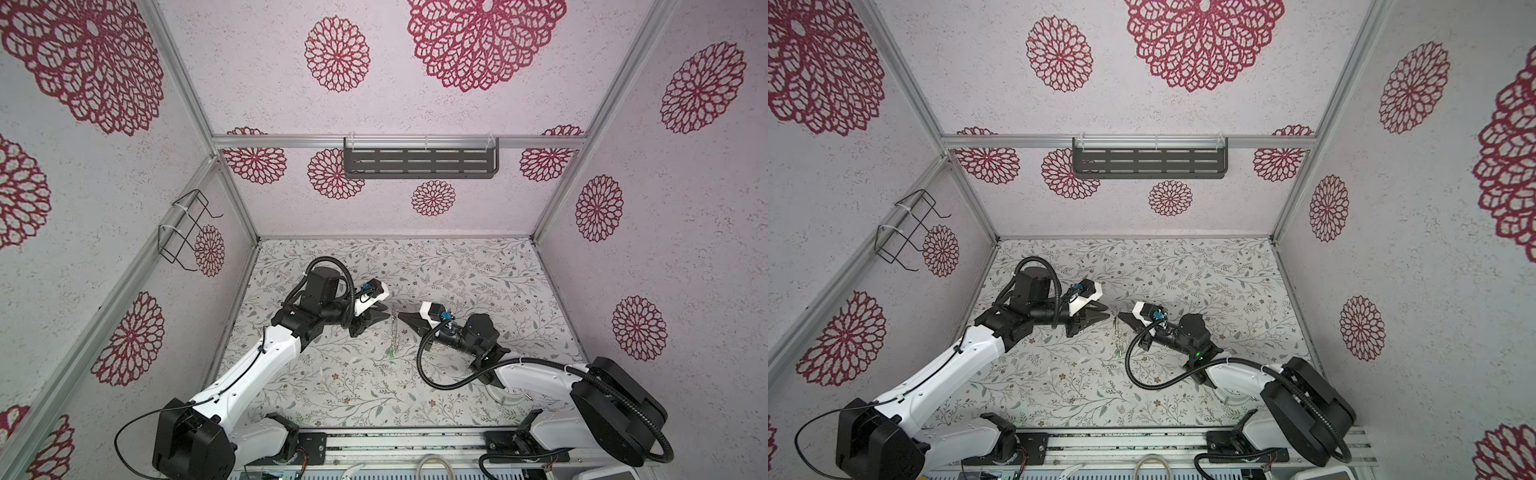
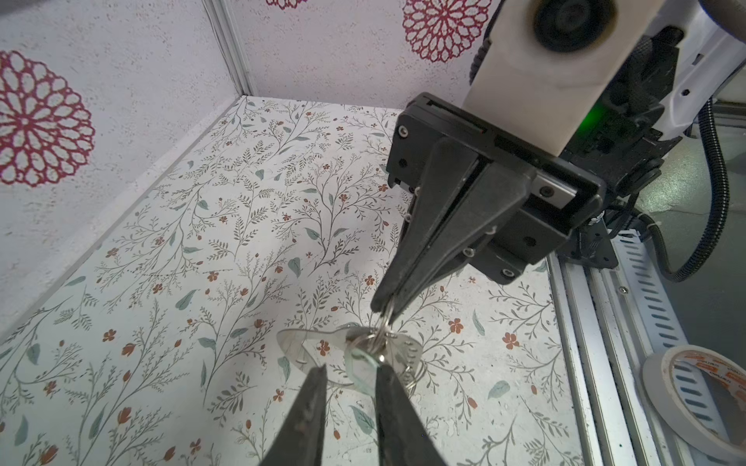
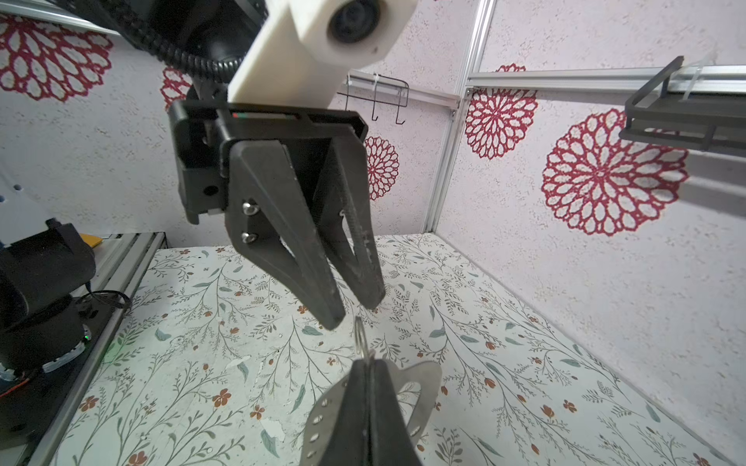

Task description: Remove the keys from the keyring

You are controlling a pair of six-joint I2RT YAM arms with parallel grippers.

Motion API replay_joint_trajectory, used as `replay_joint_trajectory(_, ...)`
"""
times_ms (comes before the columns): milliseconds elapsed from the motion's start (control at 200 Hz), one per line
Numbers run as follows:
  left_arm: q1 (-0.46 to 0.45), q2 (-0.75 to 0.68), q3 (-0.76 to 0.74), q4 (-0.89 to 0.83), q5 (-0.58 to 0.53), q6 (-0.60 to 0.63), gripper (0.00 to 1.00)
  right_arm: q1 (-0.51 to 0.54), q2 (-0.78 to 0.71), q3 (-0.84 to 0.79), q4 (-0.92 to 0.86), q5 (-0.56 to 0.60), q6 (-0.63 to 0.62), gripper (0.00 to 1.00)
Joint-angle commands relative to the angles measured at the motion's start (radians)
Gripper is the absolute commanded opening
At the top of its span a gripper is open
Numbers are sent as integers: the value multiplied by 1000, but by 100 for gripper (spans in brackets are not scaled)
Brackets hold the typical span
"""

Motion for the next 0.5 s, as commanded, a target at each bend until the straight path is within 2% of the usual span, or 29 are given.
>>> replay_joint_trajectory(0, -13, 9, 9, 31, 20, 0, 25, 5, 2, 13, 75, -3, 30, 0)
replay_joint_trajectory(385, -25, 22, 20, 32, 19, 11, 16, 8, 13, 20, 78, -18, 39, 0)
replay_joint_trajectory(495, -30, 29, 21, 32, 19, 15, 16, 9, 11, 21, 80, -24, 42, 0)
